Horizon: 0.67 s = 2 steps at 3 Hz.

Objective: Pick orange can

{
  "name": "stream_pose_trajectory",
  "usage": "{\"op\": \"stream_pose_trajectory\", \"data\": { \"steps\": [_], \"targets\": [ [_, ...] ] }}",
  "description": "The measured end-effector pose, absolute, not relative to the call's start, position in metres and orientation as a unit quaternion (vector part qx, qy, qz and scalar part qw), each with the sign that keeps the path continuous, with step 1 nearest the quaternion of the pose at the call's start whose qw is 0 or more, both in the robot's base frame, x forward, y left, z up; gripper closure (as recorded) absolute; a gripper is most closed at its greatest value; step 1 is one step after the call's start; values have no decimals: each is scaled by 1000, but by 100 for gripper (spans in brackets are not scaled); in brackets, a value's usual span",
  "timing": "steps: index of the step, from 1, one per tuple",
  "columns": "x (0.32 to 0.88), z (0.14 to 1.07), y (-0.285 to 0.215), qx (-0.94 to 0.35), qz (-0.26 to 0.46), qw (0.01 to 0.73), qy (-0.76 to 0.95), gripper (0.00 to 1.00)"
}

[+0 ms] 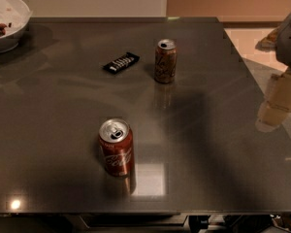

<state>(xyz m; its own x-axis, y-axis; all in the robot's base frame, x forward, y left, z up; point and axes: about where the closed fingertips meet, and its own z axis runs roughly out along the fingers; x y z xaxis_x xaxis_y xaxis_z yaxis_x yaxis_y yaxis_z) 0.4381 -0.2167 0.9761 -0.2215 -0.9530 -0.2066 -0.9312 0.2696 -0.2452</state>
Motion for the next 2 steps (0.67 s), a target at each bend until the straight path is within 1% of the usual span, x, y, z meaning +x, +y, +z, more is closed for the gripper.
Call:
{"op": "stream_pose_trajectory", "data": {
  "steps": [1,2],
  "targets": [
    [438,976,-217,-603,-34,159,781,0],
    [454,973,-219,-590,-23,169,789,0]
  ]
}}
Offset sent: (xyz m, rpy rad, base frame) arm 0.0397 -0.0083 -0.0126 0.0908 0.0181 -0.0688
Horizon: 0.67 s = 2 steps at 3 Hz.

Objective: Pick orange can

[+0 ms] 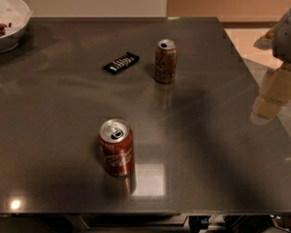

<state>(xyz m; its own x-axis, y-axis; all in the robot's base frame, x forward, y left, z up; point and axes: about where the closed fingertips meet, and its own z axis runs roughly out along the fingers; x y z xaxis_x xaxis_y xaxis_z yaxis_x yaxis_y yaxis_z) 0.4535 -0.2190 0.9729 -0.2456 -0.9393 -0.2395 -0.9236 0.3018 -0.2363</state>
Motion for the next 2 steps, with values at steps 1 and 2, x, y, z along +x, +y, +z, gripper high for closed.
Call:
{"op": "stream_pose_trajectory", "data": {
  "steps": [1,2],
  "targets": [
    [490,962,-213,-579,0,194,792,0],
    [528,953,-198,-572,17,226,788,0]
  ]
}}
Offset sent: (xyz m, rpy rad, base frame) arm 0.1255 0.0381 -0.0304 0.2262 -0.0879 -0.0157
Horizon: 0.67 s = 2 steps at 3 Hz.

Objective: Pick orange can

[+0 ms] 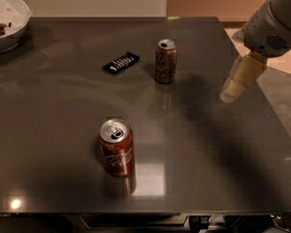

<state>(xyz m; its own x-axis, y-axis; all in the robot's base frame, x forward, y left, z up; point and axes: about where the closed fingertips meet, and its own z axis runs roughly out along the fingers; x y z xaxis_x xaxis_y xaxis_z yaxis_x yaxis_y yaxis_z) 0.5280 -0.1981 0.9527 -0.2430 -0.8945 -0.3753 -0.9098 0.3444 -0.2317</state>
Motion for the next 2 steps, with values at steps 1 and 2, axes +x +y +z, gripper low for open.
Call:
{"op": "stream_pose_trajectory", "data": {
  "steps": [1,2],
  "targets": [
    [569,943,-179,-564,24,260,783,0],
    [605,939,-161,-553,40,289,780,0]
  ]
}}
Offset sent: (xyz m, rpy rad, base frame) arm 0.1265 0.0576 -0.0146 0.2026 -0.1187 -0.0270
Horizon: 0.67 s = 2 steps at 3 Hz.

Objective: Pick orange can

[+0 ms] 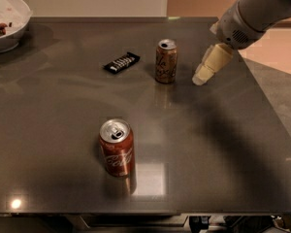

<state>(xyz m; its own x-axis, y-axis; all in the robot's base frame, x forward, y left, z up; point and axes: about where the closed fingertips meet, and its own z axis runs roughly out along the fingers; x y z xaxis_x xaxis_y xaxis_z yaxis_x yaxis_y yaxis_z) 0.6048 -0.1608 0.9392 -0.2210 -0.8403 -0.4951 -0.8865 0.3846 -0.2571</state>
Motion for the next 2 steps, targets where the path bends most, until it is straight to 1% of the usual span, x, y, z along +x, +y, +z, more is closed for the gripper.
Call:
{"op": "stream_pose_trajectory", "data": {
  "steps": [2],
  "targets": [
    [663,931,-124,-530,93,322,779,0]
  ]
}}
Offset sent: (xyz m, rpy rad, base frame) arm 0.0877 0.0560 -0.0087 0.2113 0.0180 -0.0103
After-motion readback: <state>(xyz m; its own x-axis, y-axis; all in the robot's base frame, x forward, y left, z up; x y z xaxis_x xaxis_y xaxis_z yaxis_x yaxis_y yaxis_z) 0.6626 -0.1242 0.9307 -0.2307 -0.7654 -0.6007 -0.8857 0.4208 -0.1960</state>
